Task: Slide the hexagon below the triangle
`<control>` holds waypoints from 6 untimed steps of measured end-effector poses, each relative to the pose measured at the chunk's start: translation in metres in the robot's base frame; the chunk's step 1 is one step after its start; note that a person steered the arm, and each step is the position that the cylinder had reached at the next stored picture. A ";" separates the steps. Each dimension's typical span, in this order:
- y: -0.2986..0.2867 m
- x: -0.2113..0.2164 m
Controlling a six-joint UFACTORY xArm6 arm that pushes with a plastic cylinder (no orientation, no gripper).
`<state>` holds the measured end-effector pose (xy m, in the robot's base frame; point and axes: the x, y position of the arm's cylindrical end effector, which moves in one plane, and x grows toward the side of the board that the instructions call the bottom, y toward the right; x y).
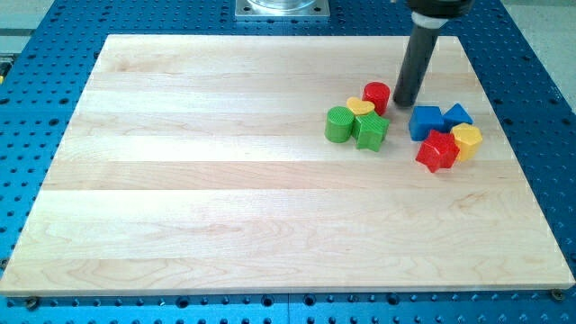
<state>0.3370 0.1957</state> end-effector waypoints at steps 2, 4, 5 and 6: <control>0.059 0.120; 0.061 0.176; 0.011 0.187; 0.051 0.157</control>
